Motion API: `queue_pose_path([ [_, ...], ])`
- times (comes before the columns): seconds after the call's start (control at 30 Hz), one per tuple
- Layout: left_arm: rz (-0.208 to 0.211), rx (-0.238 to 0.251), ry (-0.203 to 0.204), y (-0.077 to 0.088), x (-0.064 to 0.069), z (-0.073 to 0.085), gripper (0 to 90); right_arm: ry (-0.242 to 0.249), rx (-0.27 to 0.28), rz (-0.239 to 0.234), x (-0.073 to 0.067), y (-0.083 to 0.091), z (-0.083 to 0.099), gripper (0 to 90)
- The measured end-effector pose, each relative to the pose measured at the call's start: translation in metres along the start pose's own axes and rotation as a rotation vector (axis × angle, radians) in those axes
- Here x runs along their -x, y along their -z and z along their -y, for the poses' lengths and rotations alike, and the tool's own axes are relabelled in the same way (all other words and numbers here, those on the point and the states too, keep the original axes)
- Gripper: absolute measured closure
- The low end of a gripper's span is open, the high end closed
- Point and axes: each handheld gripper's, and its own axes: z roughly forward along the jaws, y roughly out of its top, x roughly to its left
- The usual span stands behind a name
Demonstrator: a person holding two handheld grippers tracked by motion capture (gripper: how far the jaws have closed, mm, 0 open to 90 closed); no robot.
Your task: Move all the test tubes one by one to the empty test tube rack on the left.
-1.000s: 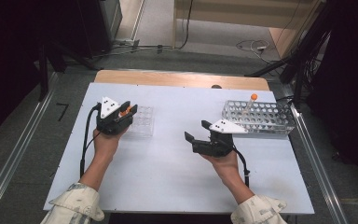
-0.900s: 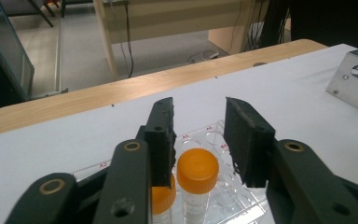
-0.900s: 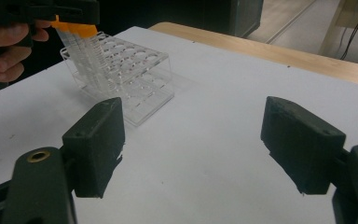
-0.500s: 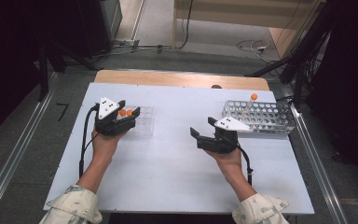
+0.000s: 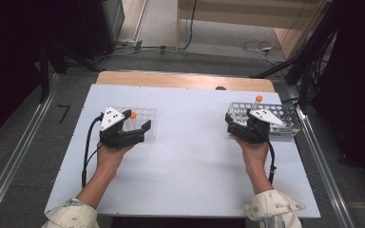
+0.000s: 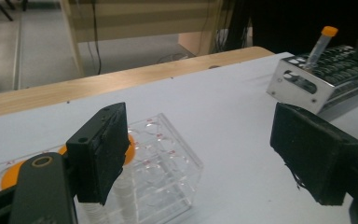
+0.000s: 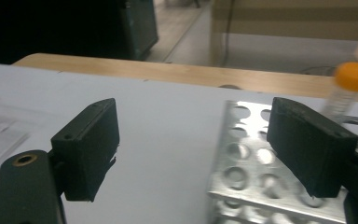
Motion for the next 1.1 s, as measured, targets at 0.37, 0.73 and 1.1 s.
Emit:
queue_pose_path([
  [0.37,0.048,-0.016,-0.013,0.005,0.008,0.004,20.5,-0.078,0.019,0.193,0.062,-0.018,0.004,26.5],
  [0.73,0.065,-0.040,-0.018,0.004,0.009,0.007,20.5,-0.065,0.003,0.212,0.072,-0.051,0.014,48.4],
  [1.1,0.070,-0.047,-0.017,0.002,0.010,0.008,20.7,-0.054,-0.021,0.217,0.079,-0.058,0.008,58.1],
])
